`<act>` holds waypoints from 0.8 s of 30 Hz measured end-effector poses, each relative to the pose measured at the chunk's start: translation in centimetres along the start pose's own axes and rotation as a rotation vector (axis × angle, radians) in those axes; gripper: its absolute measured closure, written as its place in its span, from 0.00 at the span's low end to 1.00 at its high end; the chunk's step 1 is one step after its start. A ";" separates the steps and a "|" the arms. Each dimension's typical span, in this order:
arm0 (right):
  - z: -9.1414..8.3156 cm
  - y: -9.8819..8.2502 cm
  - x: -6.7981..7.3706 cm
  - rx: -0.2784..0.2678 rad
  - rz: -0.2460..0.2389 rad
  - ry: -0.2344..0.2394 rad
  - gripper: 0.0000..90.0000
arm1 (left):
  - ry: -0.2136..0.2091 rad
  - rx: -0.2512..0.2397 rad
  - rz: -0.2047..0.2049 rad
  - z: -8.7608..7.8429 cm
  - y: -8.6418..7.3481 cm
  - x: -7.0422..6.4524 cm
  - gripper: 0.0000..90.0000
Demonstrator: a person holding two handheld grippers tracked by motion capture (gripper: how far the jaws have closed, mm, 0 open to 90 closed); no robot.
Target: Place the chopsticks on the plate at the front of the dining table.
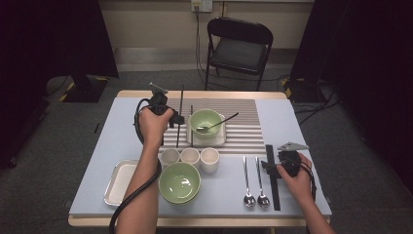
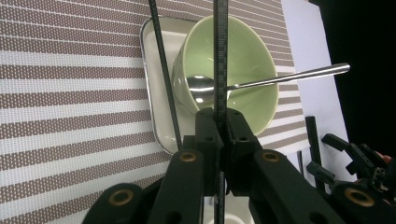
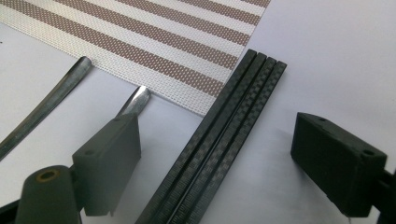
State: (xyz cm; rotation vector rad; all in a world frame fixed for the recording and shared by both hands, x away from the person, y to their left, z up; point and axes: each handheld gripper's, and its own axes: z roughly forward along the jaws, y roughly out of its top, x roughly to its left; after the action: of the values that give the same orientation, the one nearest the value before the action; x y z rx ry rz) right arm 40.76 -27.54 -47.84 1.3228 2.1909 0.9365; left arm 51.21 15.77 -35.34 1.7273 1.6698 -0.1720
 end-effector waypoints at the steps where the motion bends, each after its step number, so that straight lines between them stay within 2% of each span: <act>1: 0.0 0.0 0.0 0.000 0.000 0.001 0.17 | -0.004 0.003 -0.001 0.0 0.0 0.0 0.96; 6: 0.0 0.0 0.0 -0.001 -0.001 0.000 0.17 | 0.011 -0.001 -0.003 0.2 0.3 0.1 0.96; 11: 0.0 0.0 0.0 0.000 0.000 0.001 0.17 | 0.003 0.002 -0.015 0.5 0.5 0.3 0.96; 20: 0.0 0.0 0.0 -0.001 -0.001 0.000 0.17 | 0.011 0.011 -0.007 1.0 0.6 0.5 0.95; 21: 0.0 0.0 0.0 -0.001 -0.001 0.000 0.17 | -0.004 0.014 -0.011 1.1 0.6 0.5 0.95; 24: 0.0 0.0 0.0 -0.001 -0.001 -0.001 0.17 | 0.006 0.014 -0.013 1.3 0.6 0.7 0.95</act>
State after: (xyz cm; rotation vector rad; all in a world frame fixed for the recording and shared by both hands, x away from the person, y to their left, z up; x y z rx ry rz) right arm 40.75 -27.54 -47.85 1.3213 2.1901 0.9366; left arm 52.35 15.62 -36.43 1.7294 1.6882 -0.1848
